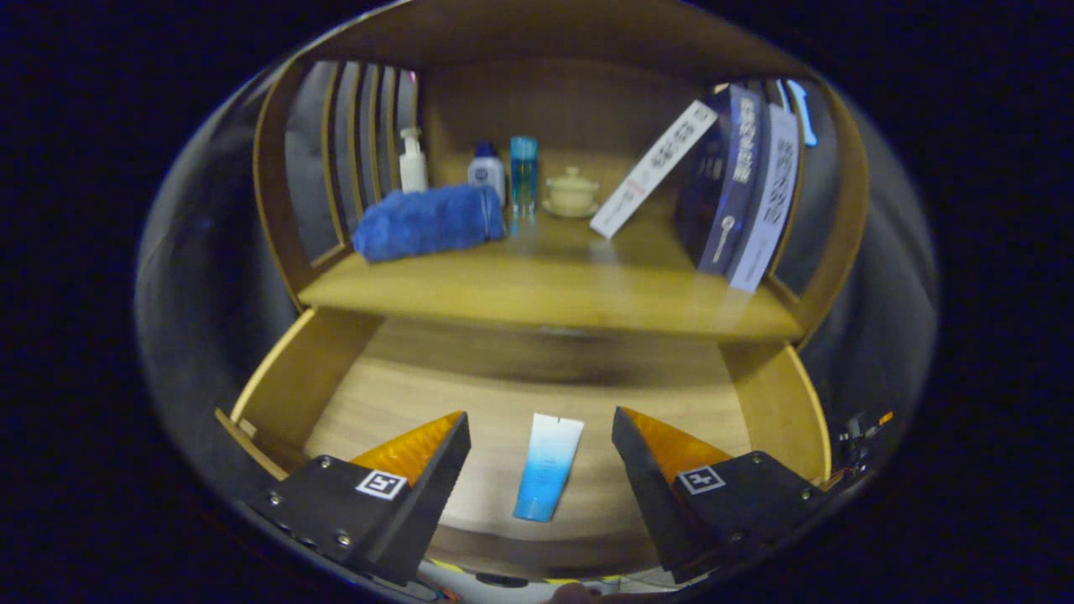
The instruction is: Pull open the drawer, take out the items inside it, and place them on the countertop above the cabinet.
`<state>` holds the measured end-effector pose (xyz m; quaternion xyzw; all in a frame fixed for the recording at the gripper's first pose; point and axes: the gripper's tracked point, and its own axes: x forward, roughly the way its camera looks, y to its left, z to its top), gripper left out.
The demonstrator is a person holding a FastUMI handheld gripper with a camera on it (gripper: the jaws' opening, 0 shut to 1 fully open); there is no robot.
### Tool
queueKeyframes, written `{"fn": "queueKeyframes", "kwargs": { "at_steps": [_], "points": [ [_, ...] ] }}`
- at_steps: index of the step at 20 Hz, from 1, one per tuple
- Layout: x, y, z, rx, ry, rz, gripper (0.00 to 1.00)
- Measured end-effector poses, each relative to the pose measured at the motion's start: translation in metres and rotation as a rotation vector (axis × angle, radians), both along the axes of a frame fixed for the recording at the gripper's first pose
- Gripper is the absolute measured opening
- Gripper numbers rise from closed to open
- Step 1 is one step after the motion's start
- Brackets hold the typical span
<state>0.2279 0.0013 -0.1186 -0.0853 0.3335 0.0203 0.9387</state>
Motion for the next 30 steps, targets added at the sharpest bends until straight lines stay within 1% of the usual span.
{"fn": "queueKeyframes", "kwargs": {
  "at_steps": [2, 3, 4, 5, 6, 7, 8, 9, 11, 13, 15, 16, 17, 18, 20, 21, 24, 25, 26, 27, 30],
  "points": [
    [0.004, -0.007, -0.024, -0.054, 0.078, -0.005, 1.00],
    [0.005, -0.007, -0.037, -0.057, 0.129, 0.002, 1.00],
    [0.006, -0.002, -0.050, -0.028, 0.193, 0.025, 1.00],
    [0.001, 0.004, -0.060, 0.039, 0.273, 0.023, 1.00],
    [-0.002, 0.014, -0.066, 0.105, 0.310, 0.016, 0.99],
    [0.002, 0.013, -0.068, 0.115, 0.315, 0.004, 0.97],
    [0.004, 0.009, -0.069, 0.114, 0.330, -0.024, 0.94],
    [0.005, 0.003, -0.069, 0.104, 0.351, -0.073, 0.94],
    [0.007, -0.005, -0.075, 0.131, 0.408, -0.165, 0.94],
    [0.006, -0.003, -0.084, 0.178, 0.503, -0.206, 0.94],
    [0.014, -0.013, -0.087, 0.144, 0.529, -0.250, 0.94],
    [0.012, -0.016, -0.086, 0.133, 0.555, -0.263, 0.84],
    [0.015, -0.017, -0.084, 0.129, 0.562, -0.280, 0.79],
    [0.011, -0.016, -0.088, 0.093, 0.592, -0.255, 0.77],
    [0.011, -0.015, -0.091, -0.001, 0.604, -0.197, 0.77],
    [0.016, -0.014, -0.091, 0.003, 0.572, -0.192, 0.77],
    [0.014, -0.012, -0.089, -0.012, 0.574, -0.177, 0.52],
    [0.014, -0.011, -0.087, -0.009, 0.566, -0.161, 0.50],
    [0.013, -0.010, -0.088, -0.006, 0.548, -0.153, 0.49],
    [0.011, -0.010, -0.085, 0.000, 0.536, -0.150, 0.45],
    [0.016, -0.010, -0.082, 0.037, 0.488, -0.150, 0.45]
  ]
}}
